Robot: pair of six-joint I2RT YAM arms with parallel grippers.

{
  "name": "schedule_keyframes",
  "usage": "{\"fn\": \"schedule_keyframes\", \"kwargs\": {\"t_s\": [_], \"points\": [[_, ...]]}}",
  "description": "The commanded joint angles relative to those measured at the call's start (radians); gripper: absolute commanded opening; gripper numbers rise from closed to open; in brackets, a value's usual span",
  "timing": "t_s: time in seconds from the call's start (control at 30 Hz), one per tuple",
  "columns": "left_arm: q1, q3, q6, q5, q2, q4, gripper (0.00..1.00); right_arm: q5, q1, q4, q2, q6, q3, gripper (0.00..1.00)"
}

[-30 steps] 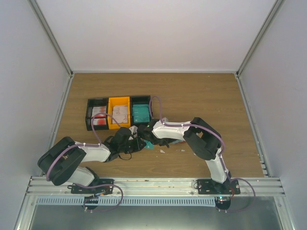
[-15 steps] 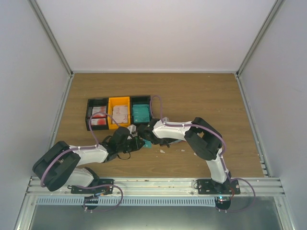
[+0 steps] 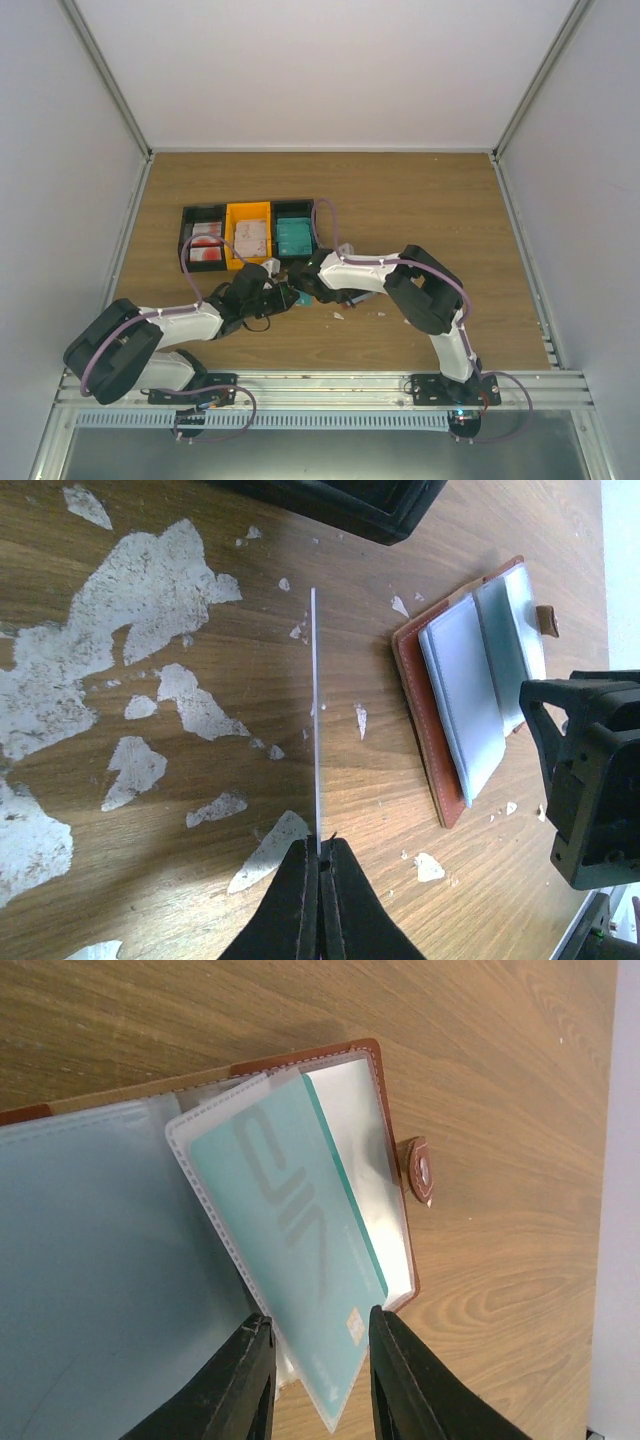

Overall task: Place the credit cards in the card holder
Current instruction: Turn over the card slot in the card holder.

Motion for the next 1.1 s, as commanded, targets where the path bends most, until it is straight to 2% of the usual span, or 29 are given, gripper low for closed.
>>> {"fn": "schedule_keyframes", "kwargs": {"t_s": [0.0, 0.3, 0.8, 0.9, 1.07], "points": [[0.011, 0.001, 0.022, -0.02, -0.018, 0.014, 0.0, 0.074, 0.002, 0.048, 0.014, -0.017, -0.033, 0.28], [0.02, -0.003, 0.025, -0.017, -0.018, 0.014, 0.0, 0.123, 0.005, 0.185, 0.017, -0.202, -0.104, 0.38], [0.035, -0.013, 0.025, -0.009, -0.022, 0.017, 0.0, 0.069, 0.006, 0.468, -0.043, -0.61, -0.249, 0.48], [0.04, -0.018, 0.025, -0.01, -0.029, 0.015, 0.0, 0.074, 0.005, 0.499, -0.053, -0.637, -0.265, 0.46], [0.045, -0.023, 0.024, -0.017, -0.046, 0.009, 0.0, 0.114, 0.003, 0.471, -0.029, -0.59, -0.242, 0.32]]}}
